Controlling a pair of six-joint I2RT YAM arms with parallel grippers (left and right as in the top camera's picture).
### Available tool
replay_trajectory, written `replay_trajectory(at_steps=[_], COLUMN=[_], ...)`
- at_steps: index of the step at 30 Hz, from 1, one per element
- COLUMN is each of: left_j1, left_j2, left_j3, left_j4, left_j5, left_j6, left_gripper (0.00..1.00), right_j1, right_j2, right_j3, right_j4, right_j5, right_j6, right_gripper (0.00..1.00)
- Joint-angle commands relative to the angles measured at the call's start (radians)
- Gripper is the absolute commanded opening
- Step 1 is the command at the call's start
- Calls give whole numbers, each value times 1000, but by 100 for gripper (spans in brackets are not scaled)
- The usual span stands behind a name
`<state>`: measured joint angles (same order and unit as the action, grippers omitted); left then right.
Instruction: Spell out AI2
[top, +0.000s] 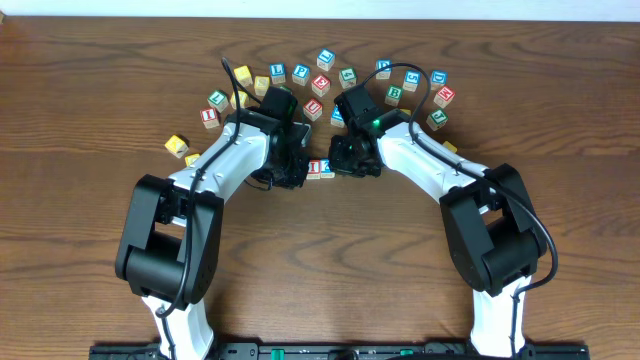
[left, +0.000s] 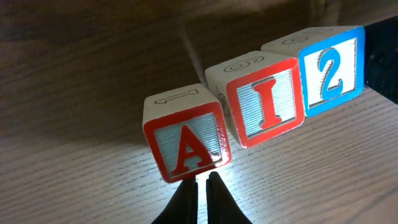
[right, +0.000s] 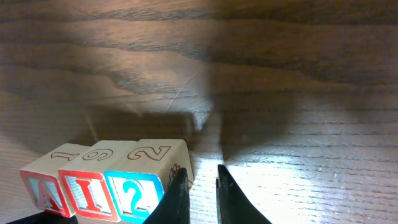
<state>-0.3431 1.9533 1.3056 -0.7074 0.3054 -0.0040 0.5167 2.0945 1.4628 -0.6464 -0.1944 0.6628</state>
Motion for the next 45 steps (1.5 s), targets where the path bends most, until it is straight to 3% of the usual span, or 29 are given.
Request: replay_trajectory(at_steps=[1, 10, 21, 45], left_j1=[1, 11, 136, 106], left_j2=[-12, -24, -77, 60], left_j3=[-7, 10, 56, 35], left_j4=[2, -17, -62, -6], left_j5=[0, -1, -3, 77], left_j6=[-9, 8, 66, 97], left_gripper=[8, 8, 7, 7], right_j1=[7, 7, 7, 7], right_j2=[18, 18, 18, 18], right_j3=[-6, -6, -6, -6], right_j4=[1, 0, 0, 0], right_j5=[2, 4, 4, 4], right_j6=[10, 9, 10, 9], right_gripper=[11, 11, 10, 10])
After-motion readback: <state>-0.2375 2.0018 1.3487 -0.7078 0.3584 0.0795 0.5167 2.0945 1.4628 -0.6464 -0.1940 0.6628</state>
